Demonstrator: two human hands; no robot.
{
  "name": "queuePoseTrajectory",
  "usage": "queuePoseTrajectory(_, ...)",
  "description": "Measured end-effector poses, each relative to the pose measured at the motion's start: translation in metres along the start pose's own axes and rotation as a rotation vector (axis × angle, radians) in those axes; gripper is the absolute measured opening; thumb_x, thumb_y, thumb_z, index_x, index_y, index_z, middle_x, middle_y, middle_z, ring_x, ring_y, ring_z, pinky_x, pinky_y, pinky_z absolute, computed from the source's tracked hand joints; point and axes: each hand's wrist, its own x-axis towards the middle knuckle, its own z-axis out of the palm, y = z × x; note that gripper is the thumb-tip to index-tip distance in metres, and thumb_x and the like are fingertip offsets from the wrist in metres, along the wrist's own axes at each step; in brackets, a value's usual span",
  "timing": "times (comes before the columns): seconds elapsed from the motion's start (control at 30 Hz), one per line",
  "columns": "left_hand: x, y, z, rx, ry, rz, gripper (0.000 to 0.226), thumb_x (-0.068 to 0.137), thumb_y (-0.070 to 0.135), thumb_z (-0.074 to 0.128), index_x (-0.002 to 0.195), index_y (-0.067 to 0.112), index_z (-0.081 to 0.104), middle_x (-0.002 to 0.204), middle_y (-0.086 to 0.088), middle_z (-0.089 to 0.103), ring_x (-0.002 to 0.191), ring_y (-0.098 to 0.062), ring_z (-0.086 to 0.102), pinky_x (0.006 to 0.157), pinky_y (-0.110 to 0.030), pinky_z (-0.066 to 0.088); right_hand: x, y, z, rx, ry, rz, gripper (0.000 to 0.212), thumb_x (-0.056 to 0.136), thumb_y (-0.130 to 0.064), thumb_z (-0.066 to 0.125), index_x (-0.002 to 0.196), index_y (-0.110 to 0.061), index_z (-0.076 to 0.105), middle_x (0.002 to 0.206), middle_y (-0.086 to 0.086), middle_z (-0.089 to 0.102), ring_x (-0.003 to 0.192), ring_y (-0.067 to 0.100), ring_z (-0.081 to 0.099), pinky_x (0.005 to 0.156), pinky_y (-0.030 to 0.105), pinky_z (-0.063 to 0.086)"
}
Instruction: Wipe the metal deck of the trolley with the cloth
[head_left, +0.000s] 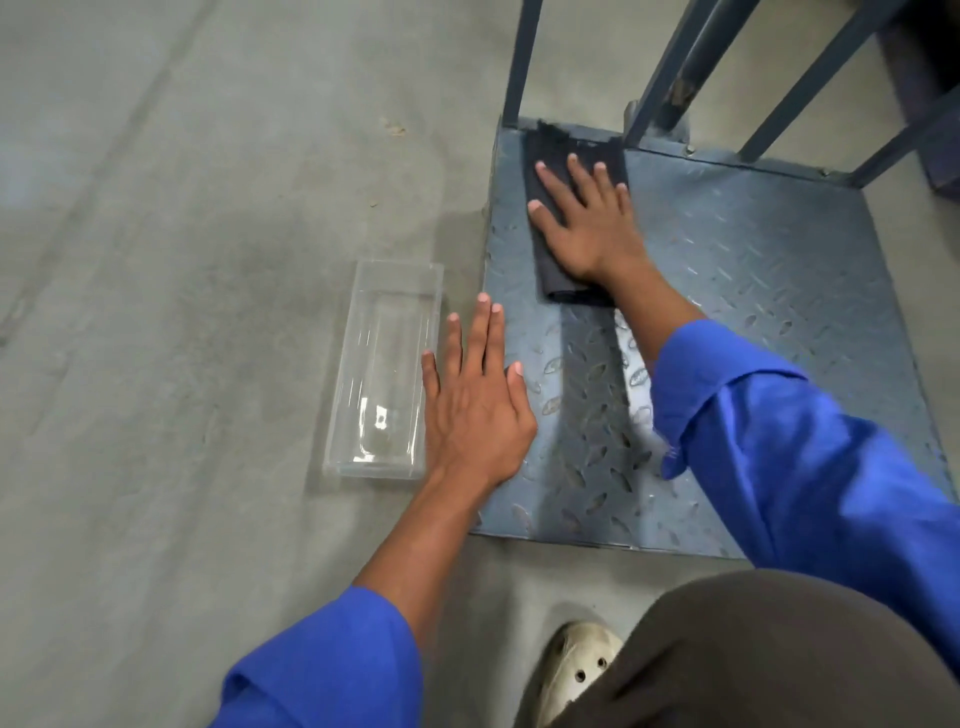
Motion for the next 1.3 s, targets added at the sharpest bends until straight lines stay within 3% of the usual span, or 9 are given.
queuePoseTrajectory(0.13, 0.016, -0.003, 0.000, -0.049, -0.013, 0.023, 0.068, 0.109, 0.040, 0.022, 0.172, 0.023, 0.005, 0.179, 0.011, -0.010, 0.166, -0.019, -0.008, 0.133, -0.057, 0.012, -0.037, -0.033, 0.018, -0.008, -0.021, -0.245, 0.060, 0.105, -0.068, 0.020, 0.163, -0.054, 0.012, 0.176, -0.012, 0.005, 0.163, 0.019, -0.002, 0.131, 0.043, -0.002)
queuePoseTrajectory(0.37, 0.021, -0.006, 0.002, -0.126, -0.007, 0.049, 0.068, 0.108, 0.040, 0.023, 0.173, 0.025, 0.006, 0.180, 0.012, -0.006, 0.166, -0.016, -0.006, 0.133, -0.054, 0.014, 0.025, 0.016, -0.003, -0.009, -0.006, -0.027, 0.063, 0.101, -0.073, 0.020, 0.162, -0.056, 0.012, 0.176, -0.009, 0.004, 0.163, 0.024, 0.000, 0.131, 0.049, -0.001)
queuePoseTrajectory(0.5, 0.020, -0.004, 0.000, -0.124, -0.009, 0.037, 0.068, 0.108, 0.039, 0.025, 0.173, 0.024, 0.007, 0.180, 0.011, -0.005, 0.166, -0.016, -0.004, 0.132, -0.055, 0.016, 0.019, -0.035, 0.006, -0.018, -0.065, -0.215, 0.060, 0.103, -0.069, 0.019, 0.161, -0.057, 0.012, 0.176, -0.010, 0.002, 0.163, 0.021, -0.003, 0.131, 0.049, -0.003)
queuePoseTrajectory(0.57, 0.020, -0.004, -0.001, -0.101, -0.013, 0.035, 0.068, 0.109, 0.039, 0.024, 0.173, 0.024, 0.004, 0.180, 0.011, -0.007, 0.166, -0.016, -0.005, 0.132, -0.056, 0.016, -0.007, -0.027, 0.011, -0.013, -0.054, -0.294, 0.057, 0.105, -0.068, 0.022, 0.160, -0.058, 0.015, 0.175, -0.014, 0.005, 0.163, 0.018, -0.002, 0.131, 0.045, -0.003)
queuePoseTrajectory(0.77, 0.020, -0.004, 0.002, -0.089, -0.011, 0.036, 0.069, 0.109, 0.040, 0.024, 0.172, 0.025, 0.000, 0.179, 0.012, -0.012, 0.166, -0.017, -0.005, 0.134, -0.054, 0.013, 0.017, 0.027, -0.005, -0.002, -0.010, -0.015, 0.061, 0.100, -0.075, 0.018, 0.159, -0.061, 0.010, 0.176, -0.011, 0.004, 0.163, 0.022, -0.001, 0.131, 0.049, -0.002)
queuePoseTrajectory(0.87, 0.021, -0.005, 0.001, -0.098, -0.013, 0.039, 0.069, 0.109, 0.040, 0.024, 0.173, 0.024, 0.002, 0.179, 0.011, -0.010, 0.167, -0.018, -0.004, 0.132, -0.055, 0.017, 0.023, -0.014, 0.002, -0.022, -0.019, -0.113, 0.061, 0.101, -0.072, 0.016, 0.160, -0.059, 0.010, 0.176, -0.008, 0.003, 0.163, 0.025, -0.001, 0.131, 0.052, -0.002)
queuePoseTrajectory(1.0, 0.021, -0.006, 0.000, -0.106, -0.012, 0.032, 0.069, 0.109, 0.041, 0.024, 0.173, 0.023, 0.002, 0.180, 0.009, -0.009, 0.167, -0.018, -0.003, 0.132, -0.055, 0.018, -0.046, -0.018, 0.018, -0.023, 0.005, -0.253, 0.057, 0.104, -0.068, 0.021, 0.160, -0.059, 0.013, 0.175, -0.014, 0.008, 0.163, 0.018, 0.002, 0.131, 0.044, 0.001)
queuePoseTrajectory(1.2, 0.018, -0.003, 0.004, -0.033, 0.011, 0.013, 0.069, 0.110, 0.042, 0.021, 0.172, 0.022, -0.001, 0.180, 0.006, -0.011, 0.167, -0.021, -0.003, 0.132, -0.057, 0.014, -0.021, 0.024, -0.004, -0.005, 0.016, 0.009, 0.060, 0.103, -0.072, 0.020, 0.160, -0.059, 0.010, 0.176, -0.011, 0.004, 0.163, 0.022, 0.000, 0.131, 0.049, 0.000)
queuePoseTrajectory(1.3, 0.018, -0.001, 0.003, -0.023, 0.009, 0.002, 0.069, 0.110, 0.042, 0.021, 0.172, 0.020, 0.000, 0.180, 0.005, -0.011, 0.167, -0.021, -0.002, 0.133, -0.056, 0.014, -0.024, -0.016, 0.007, -0.040, -0.002, -0.105, 0.057, 0.105, -0.066, 0.020, 0.161, -0.058, 0.010, 0.176, -0.011, 0.002, 0.163, 0.023, -0.002, 0.131, 0.050, -0.002)
